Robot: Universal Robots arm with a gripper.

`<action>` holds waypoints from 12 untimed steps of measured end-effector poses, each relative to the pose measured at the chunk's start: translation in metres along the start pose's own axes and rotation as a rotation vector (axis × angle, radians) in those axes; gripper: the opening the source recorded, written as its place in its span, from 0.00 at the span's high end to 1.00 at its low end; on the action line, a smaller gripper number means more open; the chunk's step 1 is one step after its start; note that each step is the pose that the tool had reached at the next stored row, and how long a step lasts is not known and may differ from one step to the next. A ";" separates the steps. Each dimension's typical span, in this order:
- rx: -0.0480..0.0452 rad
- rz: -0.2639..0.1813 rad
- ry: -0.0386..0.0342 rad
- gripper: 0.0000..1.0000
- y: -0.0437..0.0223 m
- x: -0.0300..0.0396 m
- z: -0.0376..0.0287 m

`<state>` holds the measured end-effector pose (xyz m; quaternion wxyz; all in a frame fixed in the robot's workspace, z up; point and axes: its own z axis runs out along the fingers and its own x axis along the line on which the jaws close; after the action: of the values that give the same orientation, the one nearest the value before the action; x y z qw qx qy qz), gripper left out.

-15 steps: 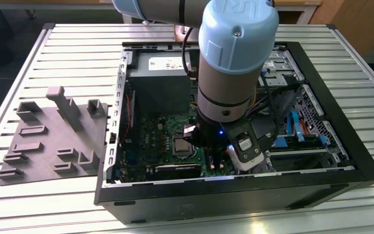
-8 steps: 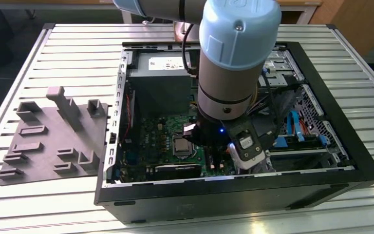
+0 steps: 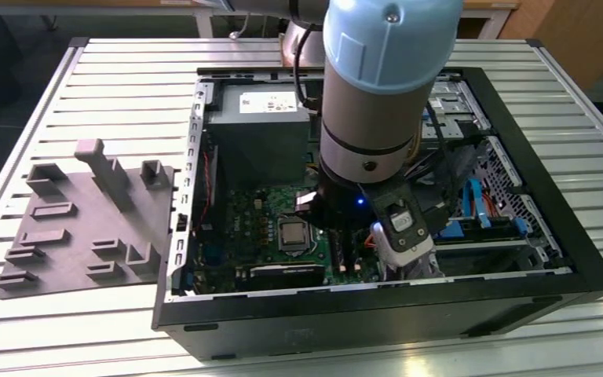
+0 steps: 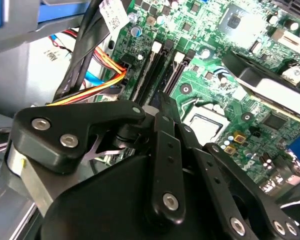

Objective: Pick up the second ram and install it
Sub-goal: 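Press down the second ram until it locks into place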

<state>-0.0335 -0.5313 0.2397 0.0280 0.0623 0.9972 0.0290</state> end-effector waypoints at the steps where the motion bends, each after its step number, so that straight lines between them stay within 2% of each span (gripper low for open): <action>1: -0.0011 0.000 0.0001 0.89 0.0000 0.0000 -0.0002; 12: -0.0032 0.000 0.0004 0.89 0.0022 0.0002 -0.0002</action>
<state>-0.0334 -0.5291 0.2400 0.0279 0.0623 0.9972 0.0307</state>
